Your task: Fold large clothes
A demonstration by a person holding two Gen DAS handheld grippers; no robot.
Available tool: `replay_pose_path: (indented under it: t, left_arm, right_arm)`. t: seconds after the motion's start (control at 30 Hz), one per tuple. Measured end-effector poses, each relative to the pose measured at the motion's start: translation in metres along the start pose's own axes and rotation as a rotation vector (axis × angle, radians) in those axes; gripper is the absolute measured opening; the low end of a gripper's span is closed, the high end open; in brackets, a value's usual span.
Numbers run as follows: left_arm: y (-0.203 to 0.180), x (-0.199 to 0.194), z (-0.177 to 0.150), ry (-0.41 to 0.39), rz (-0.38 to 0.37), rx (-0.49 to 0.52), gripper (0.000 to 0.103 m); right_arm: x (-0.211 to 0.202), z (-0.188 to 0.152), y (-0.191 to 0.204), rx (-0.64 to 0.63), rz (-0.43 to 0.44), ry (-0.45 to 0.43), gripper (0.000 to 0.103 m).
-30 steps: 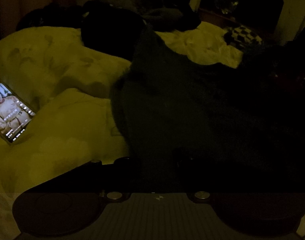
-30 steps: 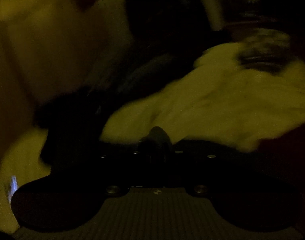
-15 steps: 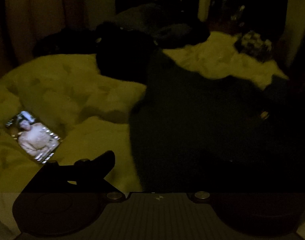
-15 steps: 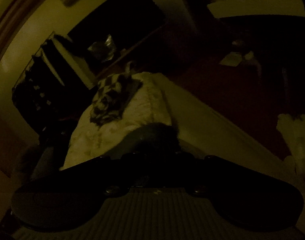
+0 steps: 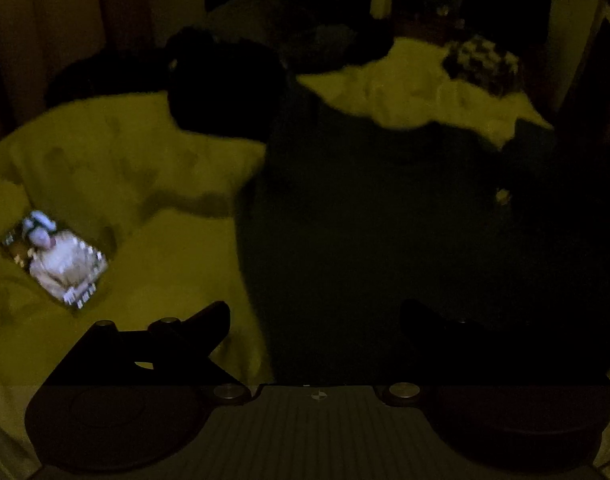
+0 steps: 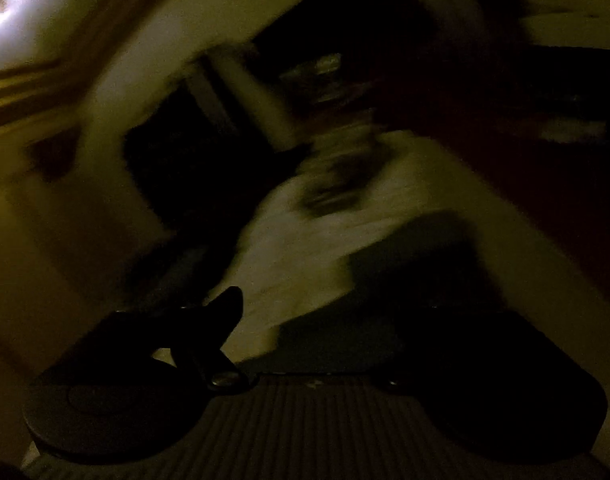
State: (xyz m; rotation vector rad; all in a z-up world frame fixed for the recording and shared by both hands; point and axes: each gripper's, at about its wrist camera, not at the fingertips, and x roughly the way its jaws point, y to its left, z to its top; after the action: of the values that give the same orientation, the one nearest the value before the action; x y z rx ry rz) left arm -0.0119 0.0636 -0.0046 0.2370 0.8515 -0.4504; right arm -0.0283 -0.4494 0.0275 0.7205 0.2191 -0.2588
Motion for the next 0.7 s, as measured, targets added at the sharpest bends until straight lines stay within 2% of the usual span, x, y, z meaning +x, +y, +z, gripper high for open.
replay_pose_path:
  t: [0.07, 0.13, 0.17, 0.27, 0.33, 0.47, 0.5, 0.7]
  left_arm:
    - [-0.003, 0.003, -0.004, 0.013, -0.029, 0.0, 0.103]
    - [-0.005, 0.007, -0.006, 0.031, -0.031, 0.009, 0.103]
    - [-0.006, 0.009, -0.007, 0.031, -0.014, 0.022, 0.096]
    - [-0.003, 0.008, -0.008, 0.002, -0.003, -0.011, 0.076]
    - [0.004, 0.001, -0.004, -0.028, -0.021, -0.051, 0.073]
    - [0.012, -0.014, 0.013, -0.112, 0.019, -0.071, 0.066]
    - [0.016, -0.016, 0.019, -0.128, 0.035, -0.071, 0.062]
    - [0.06, -0.037, 0.055, -0.226, 0.247, -0.09, 0.058]
  right_arm:
    - [0.003, -0.011, 0.017, -0.004, 0.1, 0.056, 0.088]
    - [0.012, -0.022, 0.027, -0.011, 0.154, 0.123, 0.088]
    - [0.015, -0.028, 0.031, -0.019, 0.166, 0.154, 0.088]
    - [0.024, -0.045, 0.039, -0.076, 0.171, 0.209, 0.088]
    - [0.026, -0.051, 0.04, -0.097, 0.16, 0.235, 0.088]
    - [0.029, -0.052, 0.029, -0.062, 0.167, 0.254, 0.088]
    - [0.032, -0.051, 0.026, -0.058, 0.166, 0.256, 0.088]
    - [0.039, -0.055, 0.021, -0.041, 0.162, 0.275, 0.086]
